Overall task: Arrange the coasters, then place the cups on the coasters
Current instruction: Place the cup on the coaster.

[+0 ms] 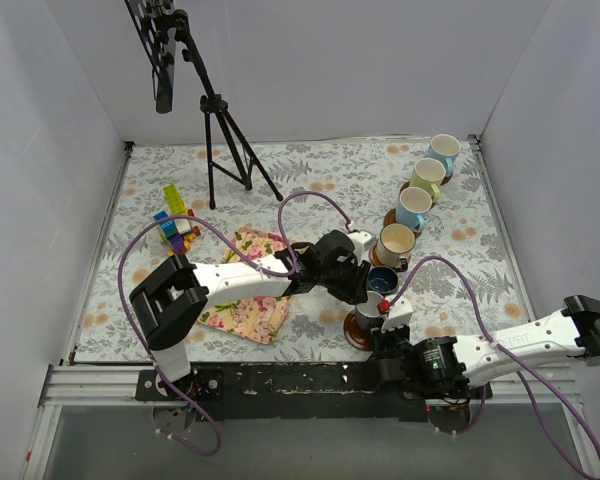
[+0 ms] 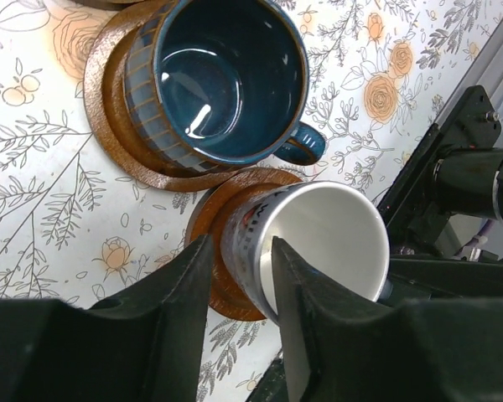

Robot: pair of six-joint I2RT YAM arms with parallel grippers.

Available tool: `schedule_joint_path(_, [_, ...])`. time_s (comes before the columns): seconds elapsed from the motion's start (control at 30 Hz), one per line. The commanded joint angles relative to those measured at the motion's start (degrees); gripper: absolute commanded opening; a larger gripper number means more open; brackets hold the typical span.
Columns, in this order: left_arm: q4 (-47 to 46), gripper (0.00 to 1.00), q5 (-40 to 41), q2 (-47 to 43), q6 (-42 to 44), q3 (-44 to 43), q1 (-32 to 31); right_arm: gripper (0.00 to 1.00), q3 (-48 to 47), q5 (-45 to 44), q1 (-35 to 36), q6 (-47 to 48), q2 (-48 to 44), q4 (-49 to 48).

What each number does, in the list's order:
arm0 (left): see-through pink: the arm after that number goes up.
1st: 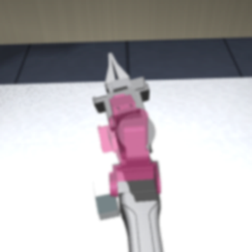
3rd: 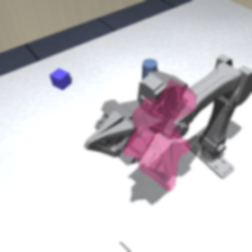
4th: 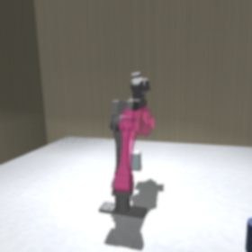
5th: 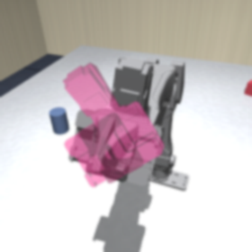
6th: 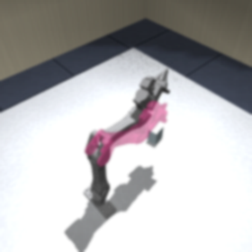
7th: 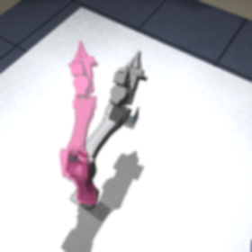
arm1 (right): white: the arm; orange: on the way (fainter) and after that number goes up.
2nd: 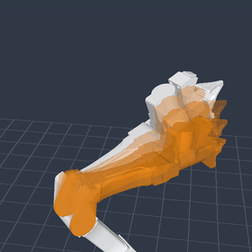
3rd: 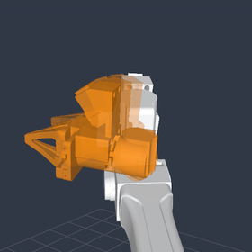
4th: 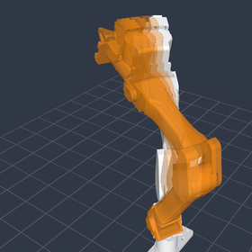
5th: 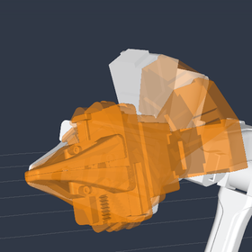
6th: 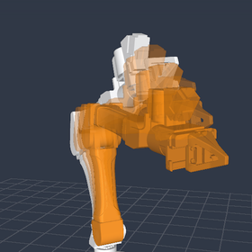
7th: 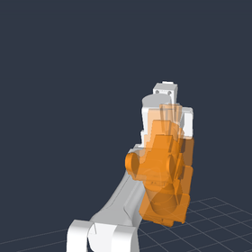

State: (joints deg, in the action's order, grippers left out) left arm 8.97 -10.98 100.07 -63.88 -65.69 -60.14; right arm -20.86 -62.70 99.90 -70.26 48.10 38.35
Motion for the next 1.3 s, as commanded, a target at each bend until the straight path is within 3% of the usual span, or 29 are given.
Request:
schedule_joint_path(0.0, [1.1, 0.28, 3.3, -0.3, 1.6, -2.7, -1.2, 0.01, 0.1, -0.6, 14.1, -0.8, 0.0, -0.6])
schedule_joint_path(0.3, [2.5, 0.00, 5.7, -0.4, 2.5, -3.0, -2.8, 0.05, -0.9, -0.6, 14.1, -0.6, 0.8, -0.1])
schedule_joint_path(0.37, [2.5, 0.00, 6.1, -0.5, 2.5, -2.9, -3.2, 0.10, -1.3, -0.6, 14.1, -0.5, 0.9, 0.1])
schedule_joint_path(0.5, [2.5, 0.00, 7.5, -1.2, 2.4, -2.5, -3.8, 0.33, -1.7, -0.6, 14.1, -0.6, 0.4, 0.7])
schedule_joint_path(0.6, [2.5, 0.00, 9.3, -1.9, 2.0, -2.0, -4.7, 0.43, -2.3, -0.5, 14.2, 0.8, -0.4, 0.8])
schedule_joint_path(1.03, [3.4, 0.00, 15.8, -3.2, 2.2, -1.6, -6.4, 0.65, -4.9, 3.3, 14.1, 10.0, -4.9, -1.0])
schedule_joint_path(1.27, [3.4, 0.00, 16.0, -3.4, 2.4, -1.9, -6.5, 0.69, -7.3, 8.2, 14.2, 14.4, -10.6, 0.6])
